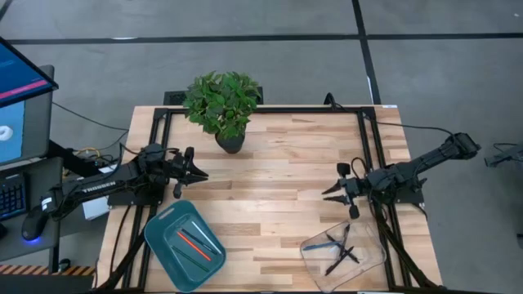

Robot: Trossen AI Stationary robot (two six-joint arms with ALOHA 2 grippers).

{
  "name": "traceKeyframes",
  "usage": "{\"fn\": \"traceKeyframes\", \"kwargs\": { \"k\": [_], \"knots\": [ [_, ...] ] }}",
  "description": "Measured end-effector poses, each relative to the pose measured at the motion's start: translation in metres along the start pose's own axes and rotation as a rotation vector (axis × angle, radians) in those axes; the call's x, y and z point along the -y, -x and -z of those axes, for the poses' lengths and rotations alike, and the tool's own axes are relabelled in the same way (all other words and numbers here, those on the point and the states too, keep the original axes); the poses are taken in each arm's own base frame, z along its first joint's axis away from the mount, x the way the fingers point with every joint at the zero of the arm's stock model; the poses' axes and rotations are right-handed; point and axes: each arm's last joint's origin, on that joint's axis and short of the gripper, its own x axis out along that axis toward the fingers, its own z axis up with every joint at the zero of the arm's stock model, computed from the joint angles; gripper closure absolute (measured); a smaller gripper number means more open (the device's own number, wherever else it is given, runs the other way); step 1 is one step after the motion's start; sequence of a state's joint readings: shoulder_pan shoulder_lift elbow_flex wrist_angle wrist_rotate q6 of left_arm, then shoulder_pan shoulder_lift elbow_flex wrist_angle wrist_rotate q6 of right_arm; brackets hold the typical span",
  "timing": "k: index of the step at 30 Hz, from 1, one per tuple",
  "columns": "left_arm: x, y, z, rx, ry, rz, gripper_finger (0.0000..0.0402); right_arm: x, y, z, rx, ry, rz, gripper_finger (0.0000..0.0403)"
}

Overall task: Sort pens & pencils
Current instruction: Return to Home Position

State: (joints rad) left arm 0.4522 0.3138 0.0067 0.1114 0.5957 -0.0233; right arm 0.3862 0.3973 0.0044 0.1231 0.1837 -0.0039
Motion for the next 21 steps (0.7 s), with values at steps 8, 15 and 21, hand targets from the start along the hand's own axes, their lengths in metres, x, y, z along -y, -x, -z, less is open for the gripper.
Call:
{"fn": "traceKeyframes", "kwargs": {
  "k": [8,15,21],
  "knots": [
    [-0.0001,0.0000,0.0019,-0.016,0.061,-0.002,0.0356,-0.0019,0.0002,0.0055,-0.056,0.005,-0.067,0.0300],
    [-0.0003,0.0000,0.0019,-0.016,0.055,-0.010,0.0356,-0.0014,0.0004,0.0078,-0.082,-0.037,-0.055,0.0300],
    [-0.0022,0.0001,0.0018,-0.013,0.067,-0.073,0.0356,-0.0013,0.0004,0.0088,-0.092,-0.067,-0.048,0.0300]
  ]
}}
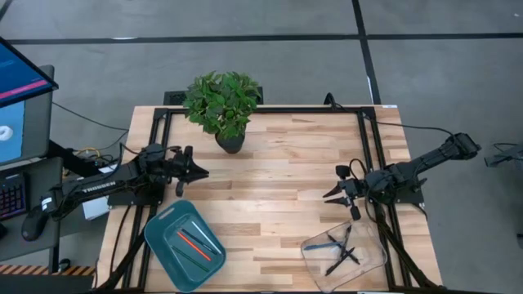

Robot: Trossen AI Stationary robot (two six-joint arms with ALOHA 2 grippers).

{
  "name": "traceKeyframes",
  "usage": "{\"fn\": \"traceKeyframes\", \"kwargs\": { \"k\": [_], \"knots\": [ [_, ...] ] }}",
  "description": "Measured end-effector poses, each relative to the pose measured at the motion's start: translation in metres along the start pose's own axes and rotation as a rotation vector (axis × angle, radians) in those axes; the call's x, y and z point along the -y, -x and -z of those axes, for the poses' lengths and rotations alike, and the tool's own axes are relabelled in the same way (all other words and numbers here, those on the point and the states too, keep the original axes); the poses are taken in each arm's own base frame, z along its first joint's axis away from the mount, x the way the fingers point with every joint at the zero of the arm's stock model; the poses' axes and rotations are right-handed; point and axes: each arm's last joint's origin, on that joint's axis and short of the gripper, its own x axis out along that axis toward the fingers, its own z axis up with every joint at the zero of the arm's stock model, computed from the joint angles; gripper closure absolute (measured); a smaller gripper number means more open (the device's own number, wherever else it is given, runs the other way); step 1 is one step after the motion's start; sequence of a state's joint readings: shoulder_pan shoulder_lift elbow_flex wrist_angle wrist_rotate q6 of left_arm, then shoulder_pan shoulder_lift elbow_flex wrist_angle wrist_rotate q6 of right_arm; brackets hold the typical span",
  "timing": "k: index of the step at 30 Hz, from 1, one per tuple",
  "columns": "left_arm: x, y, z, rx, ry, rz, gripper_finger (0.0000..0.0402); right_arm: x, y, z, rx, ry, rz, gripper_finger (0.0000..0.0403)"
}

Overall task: Sort pens & pencils
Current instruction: Return to Home Position

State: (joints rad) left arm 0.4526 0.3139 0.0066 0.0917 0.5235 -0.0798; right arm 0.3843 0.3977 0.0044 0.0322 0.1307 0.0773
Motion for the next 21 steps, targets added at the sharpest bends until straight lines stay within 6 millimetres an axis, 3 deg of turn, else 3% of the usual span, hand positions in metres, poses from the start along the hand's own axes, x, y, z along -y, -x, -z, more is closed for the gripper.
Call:
{"fn": "traceKeyframes", "kwargs": {
  "k": [10,16,21],
  "knots": [
    [-0.003,0.000,0.000,0.006,0.041,-0.103,0.0356,0.000,0.005,-0.017,0.104,0.141,0.012,0.0300],
    [-0.003,0.000,0.000,0.008,0.066,-0.104,0.0356,0.001,0.014,-0.015,0.106,0.160,0.013,0.0300],
    [-0.003,0.000,0.000,0.007,0.066,-0.103,0.0356,0.002,0.022,-0.021,0.205,0.206,0.011,0.0300]
  ]
}}
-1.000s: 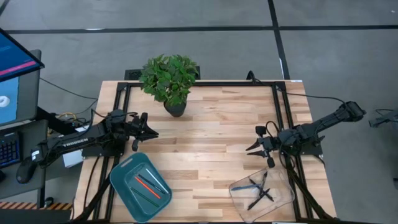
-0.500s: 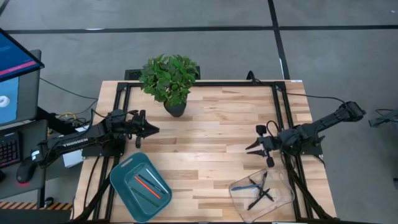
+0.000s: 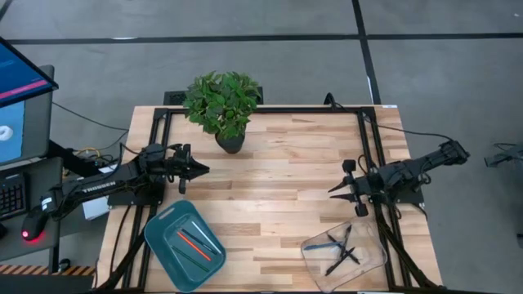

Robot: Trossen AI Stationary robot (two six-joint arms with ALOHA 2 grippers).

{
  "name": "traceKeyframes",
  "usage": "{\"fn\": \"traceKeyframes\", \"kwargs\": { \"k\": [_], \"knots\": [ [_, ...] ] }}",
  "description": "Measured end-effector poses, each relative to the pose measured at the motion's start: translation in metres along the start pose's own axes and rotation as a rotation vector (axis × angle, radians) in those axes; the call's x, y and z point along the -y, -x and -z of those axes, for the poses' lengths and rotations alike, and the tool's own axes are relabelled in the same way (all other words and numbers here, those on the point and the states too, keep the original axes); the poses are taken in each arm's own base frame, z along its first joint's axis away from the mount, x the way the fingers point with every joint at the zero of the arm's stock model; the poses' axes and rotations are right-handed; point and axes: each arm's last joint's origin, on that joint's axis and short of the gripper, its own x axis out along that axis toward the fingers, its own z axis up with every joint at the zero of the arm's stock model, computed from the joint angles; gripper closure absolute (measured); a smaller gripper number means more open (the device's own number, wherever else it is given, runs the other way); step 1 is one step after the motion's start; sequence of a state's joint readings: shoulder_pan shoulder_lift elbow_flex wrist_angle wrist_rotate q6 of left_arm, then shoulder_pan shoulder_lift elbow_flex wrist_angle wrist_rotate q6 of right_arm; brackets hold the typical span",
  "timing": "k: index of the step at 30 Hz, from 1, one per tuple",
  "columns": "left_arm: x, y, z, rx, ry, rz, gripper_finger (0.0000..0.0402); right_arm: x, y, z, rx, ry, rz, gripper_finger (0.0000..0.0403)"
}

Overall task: Sort pens & pencils
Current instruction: Return to Home Position

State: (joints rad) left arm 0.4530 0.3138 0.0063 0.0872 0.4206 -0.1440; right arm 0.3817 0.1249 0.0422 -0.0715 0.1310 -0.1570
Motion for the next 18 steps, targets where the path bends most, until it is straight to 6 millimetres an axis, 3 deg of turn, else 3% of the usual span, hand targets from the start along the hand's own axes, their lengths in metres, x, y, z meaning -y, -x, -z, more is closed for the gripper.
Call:
{"fn": "traceKeyframes", "kwargs": {
  "k": [13,18],
  "knots": [
    [0.000,0.000,0.000,0.000,0.023,0.001,0.0356,0.021,0.003,0.001,0.000,-0.034,0.200,0.0300],
    [0.001,0.000,0.000,-0.004,0.035,0.030,0.0356,0.022,0.003,0.003,0.002,-0.063,0.109,0.0300]
  ]
}}
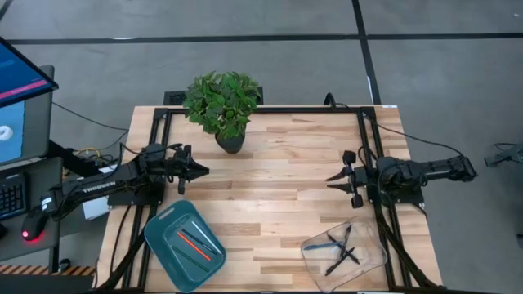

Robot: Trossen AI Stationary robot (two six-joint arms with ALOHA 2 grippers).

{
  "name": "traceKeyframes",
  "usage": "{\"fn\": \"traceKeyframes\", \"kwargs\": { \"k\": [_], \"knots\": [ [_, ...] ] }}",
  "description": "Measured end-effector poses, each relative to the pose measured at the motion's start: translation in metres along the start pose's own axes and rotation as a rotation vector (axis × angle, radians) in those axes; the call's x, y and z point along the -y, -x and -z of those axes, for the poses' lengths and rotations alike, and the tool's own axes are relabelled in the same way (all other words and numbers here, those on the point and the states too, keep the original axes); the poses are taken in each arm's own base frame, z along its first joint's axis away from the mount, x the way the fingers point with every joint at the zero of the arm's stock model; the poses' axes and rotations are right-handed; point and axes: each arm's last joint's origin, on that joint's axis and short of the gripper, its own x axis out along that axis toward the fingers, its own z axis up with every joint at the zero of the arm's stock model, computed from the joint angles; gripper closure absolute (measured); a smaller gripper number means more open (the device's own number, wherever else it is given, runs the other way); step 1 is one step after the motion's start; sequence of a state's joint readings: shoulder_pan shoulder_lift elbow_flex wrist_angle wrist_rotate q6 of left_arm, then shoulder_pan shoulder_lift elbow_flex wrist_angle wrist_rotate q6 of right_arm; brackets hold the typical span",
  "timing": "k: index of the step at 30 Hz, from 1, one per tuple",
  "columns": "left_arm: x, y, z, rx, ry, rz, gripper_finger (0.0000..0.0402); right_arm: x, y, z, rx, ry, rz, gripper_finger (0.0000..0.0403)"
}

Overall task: Sort pens & pencils
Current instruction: Return to Home Position

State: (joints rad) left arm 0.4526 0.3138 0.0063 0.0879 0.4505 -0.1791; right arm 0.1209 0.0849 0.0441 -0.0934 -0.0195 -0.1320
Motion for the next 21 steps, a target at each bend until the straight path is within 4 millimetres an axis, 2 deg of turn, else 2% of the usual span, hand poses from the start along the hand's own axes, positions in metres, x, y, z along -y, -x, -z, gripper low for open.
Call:
{"fn": "traceKeyframes", "kwargs": {
  "k": [7,13,21],
  "knots": [
    [0.0011,0.0000,0.0001,-0.007,0.002,0.039,0.0356,-0.0018,-0.0008,0.0001,-0.002,-0.061,-0.034,0.0300],
    [0.0012,0.0000,0.0001,-0.007,0.012,0.040,0.0356,-0.0083,-0.0034,0.0021,0.071,0.001,-0.098,0.0300],
    [0.0012,0.0000,0.0001,-0.007,0.014,0.040,0.0356,-0.0067,-0.0043,0.0034,0.052,0.010,-0.060,0.0300]
  ]
}}
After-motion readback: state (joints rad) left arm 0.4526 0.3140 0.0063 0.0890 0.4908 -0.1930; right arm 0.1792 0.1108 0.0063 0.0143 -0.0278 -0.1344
